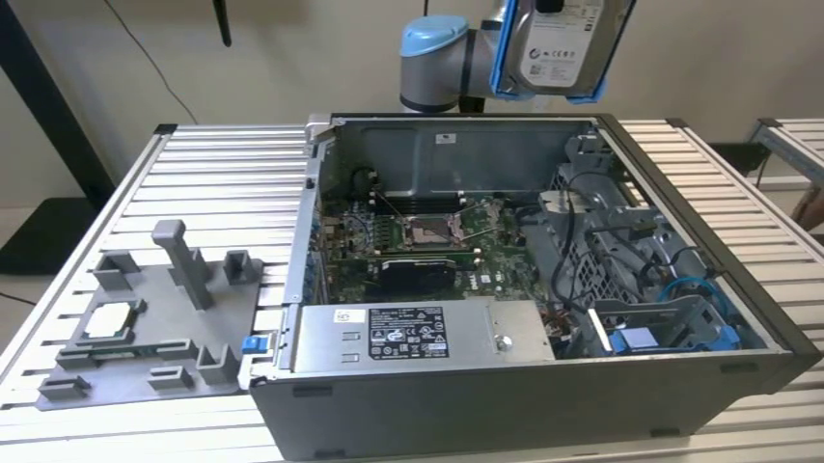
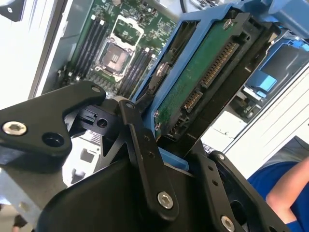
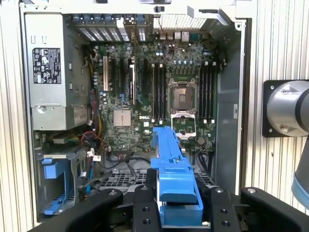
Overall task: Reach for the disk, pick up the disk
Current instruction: 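Pick up the disk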
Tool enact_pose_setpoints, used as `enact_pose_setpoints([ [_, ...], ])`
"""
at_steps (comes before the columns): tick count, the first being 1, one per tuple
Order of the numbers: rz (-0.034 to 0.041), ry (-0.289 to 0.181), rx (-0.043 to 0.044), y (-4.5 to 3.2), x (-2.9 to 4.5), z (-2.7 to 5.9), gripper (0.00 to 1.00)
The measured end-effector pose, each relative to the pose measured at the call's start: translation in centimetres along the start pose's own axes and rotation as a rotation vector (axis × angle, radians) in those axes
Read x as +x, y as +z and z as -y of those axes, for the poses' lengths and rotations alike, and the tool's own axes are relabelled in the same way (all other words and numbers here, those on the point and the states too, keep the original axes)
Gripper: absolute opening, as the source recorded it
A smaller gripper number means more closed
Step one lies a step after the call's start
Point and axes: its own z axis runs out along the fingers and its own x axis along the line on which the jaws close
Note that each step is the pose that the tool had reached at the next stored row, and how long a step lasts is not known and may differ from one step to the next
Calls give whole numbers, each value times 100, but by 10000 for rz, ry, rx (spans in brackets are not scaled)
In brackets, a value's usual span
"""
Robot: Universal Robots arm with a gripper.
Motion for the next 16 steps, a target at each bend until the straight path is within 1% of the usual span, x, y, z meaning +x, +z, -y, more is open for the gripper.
enact_pose_setpoints([
  [11, 65, 8, -2, -3, 276, 9, 0],
  [16, 72, 10, -3, -5, 374, 12, 0],
])
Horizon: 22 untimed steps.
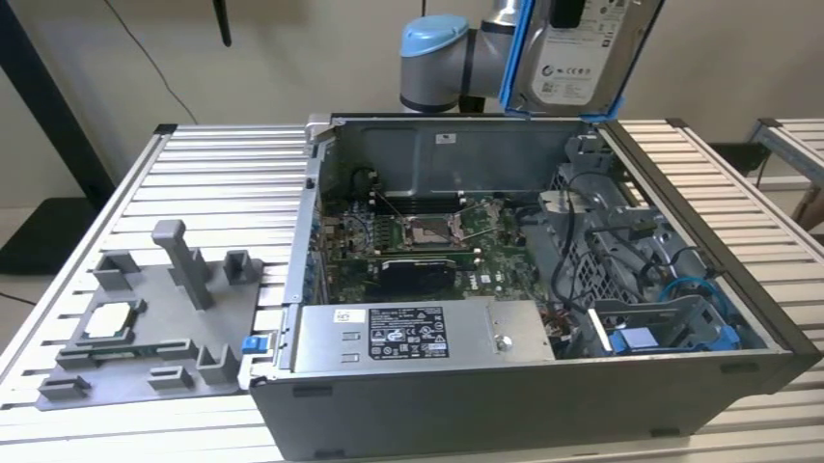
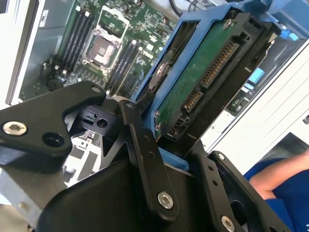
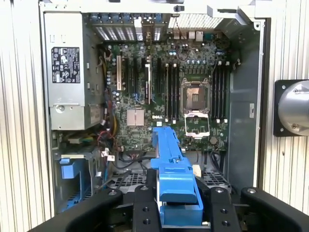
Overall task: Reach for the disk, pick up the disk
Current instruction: 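Pick up the disk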
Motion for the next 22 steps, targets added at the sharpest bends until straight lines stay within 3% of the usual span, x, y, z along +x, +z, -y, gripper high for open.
enact_pose_setpoints([
  [9, 1, 5, 1, -5, 158, 5, 0],
  [22, 1, 10, 1, -8, 298, 9, 0],
])
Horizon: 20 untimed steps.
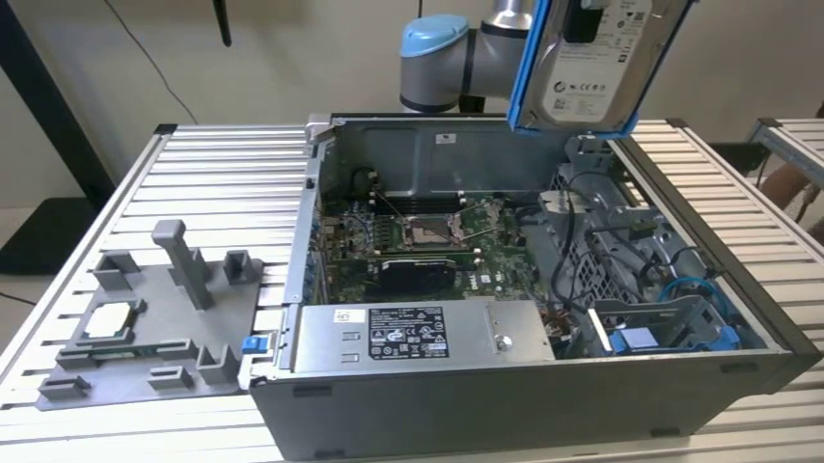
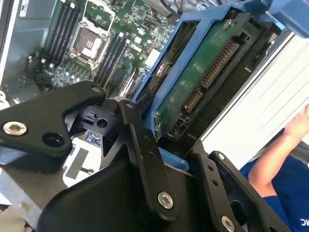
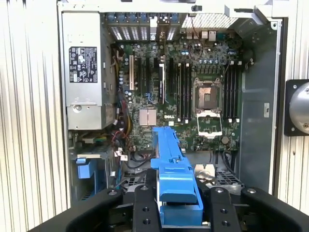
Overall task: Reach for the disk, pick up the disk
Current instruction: 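Pick up the disk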
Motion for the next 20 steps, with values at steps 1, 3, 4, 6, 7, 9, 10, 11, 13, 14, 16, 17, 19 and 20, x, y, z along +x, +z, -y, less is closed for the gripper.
enact_pose_setpoints([
  [1, 0, 0, 0, 0, 9, 1, 0],
  [3, 0, 0, 0, -1, 30, 1, 0],
  [4, -1, 1, 0, -1, 39, 1, 0],
  [6, 0, 1, 0, -1, 56, 2, 0],
  [7, 0, 1, 0, -1, 67, 3, 0],
  [9, 1, 2, 0, -1, 86, 3, 0],
  [10, 0, 2, 0, -1, 95, 3, 0],
  [11, 0, 2, 0, -2, 107, 4, 0],
  [13, 1, 3, 0, -2, 130, 5, 0],
  [14, 0, 3, 0, -2, 143, 5, 0],
  [16, 1, 3, 0, -1, 173, 6, 0],
  [17, 3, 3, 0, 1, 190, 8, 0],
  [19, 11, 3, 0, 6, 228, 19, 0],
  [20, 13, 3, -1, 7, 248, 26, 0],
])
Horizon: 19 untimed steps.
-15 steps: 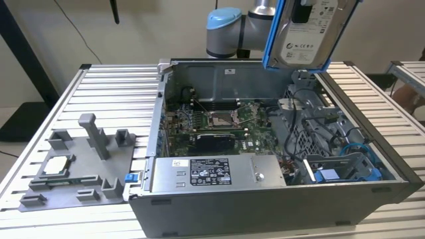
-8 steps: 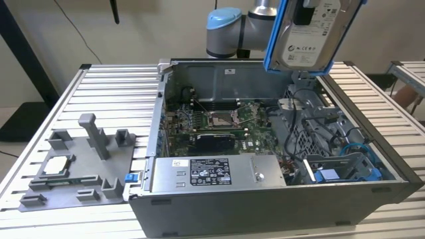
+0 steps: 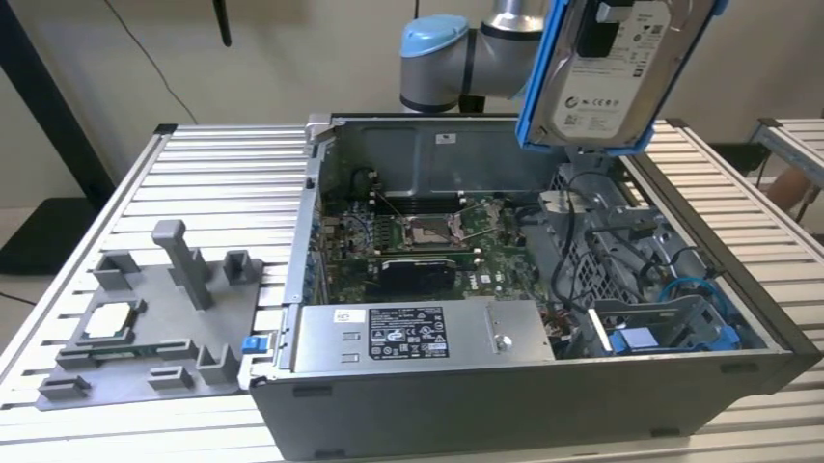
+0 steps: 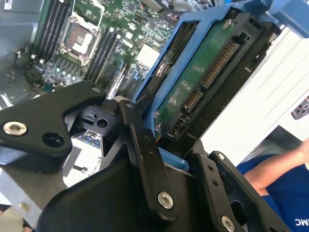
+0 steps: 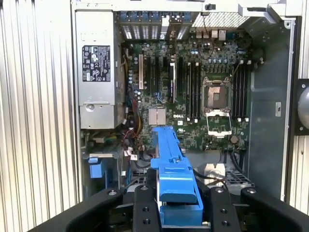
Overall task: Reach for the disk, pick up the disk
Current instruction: 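Pick up the disk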
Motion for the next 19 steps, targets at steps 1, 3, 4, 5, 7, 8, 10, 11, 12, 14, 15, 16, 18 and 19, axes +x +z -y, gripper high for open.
enact_pose_setpoints([
  [1, 1, 0, 0, 2, 17, 7, 0],
  [3, 1, 0, 0, 9, 50, 26, 0],
  [4, 0, 0, 0, 11, 70, 37, 0],
  [5, 2, 0, 0, 14, 90, 49, 0],
  [7, 2, 0, 0, 18, 129, 75, 0],
  [8, 2, 0, 0, 21, 146, 90, 0],
  [10, 2, 0, 0, 26, 182, 121, 0],
  [11, 2, 0, 0, 29, 200, 136, 0],
  [12, 2, 0, 0, 32, 216, 151, 0],
  [14, 3, 0, 0, 37, 252, 184, 0],
  [15, 3, 0, 0, 39, 270, 200, 0],
  [16, 3, -1, 0, 42, 287, 218, 0],
  [18, 2, 0, 0, 47, 322, 250, 0],
  [19, 3, 0, 0, 50, 340, 265, 0],
])
